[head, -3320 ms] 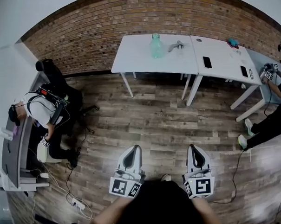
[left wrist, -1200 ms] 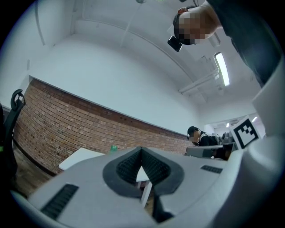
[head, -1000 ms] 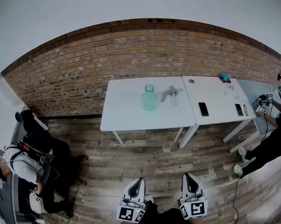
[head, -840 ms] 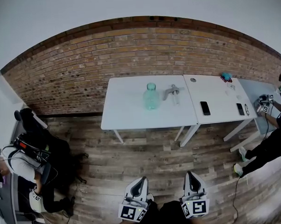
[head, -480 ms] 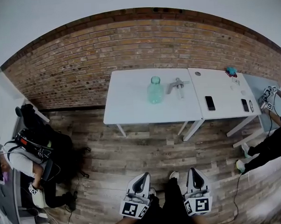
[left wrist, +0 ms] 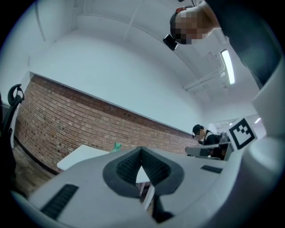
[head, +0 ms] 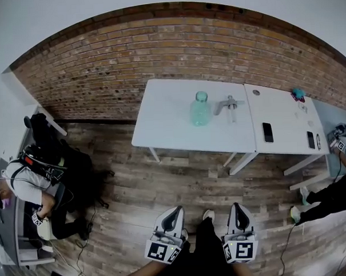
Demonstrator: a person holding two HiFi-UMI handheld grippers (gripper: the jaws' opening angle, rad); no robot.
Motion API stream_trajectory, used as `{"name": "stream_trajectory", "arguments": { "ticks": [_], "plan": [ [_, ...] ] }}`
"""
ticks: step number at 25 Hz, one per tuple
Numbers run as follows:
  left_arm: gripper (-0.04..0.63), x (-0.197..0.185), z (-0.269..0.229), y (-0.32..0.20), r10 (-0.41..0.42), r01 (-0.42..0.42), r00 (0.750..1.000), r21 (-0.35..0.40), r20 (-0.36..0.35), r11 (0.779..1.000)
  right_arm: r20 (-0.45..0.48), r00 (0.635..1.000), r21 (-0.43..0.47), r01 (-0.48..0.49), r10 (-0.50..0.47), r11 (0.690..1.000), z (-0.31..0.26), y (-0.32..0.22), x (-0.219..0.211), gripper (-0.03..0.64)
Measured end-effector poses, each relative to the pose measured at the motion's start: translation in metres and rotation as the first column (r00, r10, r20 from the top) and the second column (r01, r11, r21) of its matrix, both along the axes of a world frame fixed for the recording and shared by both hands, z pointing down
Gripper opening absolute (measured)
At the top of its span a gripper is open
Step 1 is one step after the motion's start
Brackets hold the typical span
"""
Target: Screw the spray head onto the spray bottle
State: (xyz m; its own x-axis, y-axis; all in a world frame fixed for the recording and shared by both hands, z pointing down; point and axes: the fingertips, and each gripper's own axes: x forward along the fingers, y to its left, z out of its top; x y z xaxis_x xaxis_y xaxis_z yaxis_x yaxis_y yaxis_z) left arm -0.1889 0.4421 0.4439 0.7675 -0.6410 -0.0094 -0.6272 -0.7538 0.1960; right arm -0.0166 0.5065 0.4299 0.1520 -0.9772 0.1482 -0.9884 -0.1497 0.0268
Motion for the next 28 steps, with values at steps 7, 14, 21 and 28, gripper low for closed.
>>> {"name": "stream_trajectory", "arguments": {
  "ticks": [7, 14, 21, 28],
  "plan": [
    [0.002, 0.037, -0.019, -0.032, -0.037, 0.036, 0.999, 0.054, 0.015, 0.998, -0.017, 0.999, 0.015, 0.033, -0.033, 0.999, -0.007, -0.034, 0.037, 0.002],
    [0.002, 0.083, -0.022, -0.063, -0.064, 0.063, 0.998, 0.058, 0.013, 0.996, -0.017, 0.999, 0.032, 0.037, -0.037, 0.999, -0.016, -0.059, 0.089, 0.002],
    [0.002, 0.118, -0.028, -0.089, -0.084, 0.082, 0.996, 0.082, 0.018, 0.993, -0.03, 0.998, 0.068, 0.063, -0.061, 0.996, -0.025, -0.092, 0.127, 0.002],
    [0.002, 0.146, -0.029, -0.105, -0.115, 0.111, 0.993, 0.091, 0.036, 0.99, 0.0, 0.996, 0.041, 0.085, -0.085, 0.996, -0.016, -0.107, 0.15, 0.002]
  ]
}}
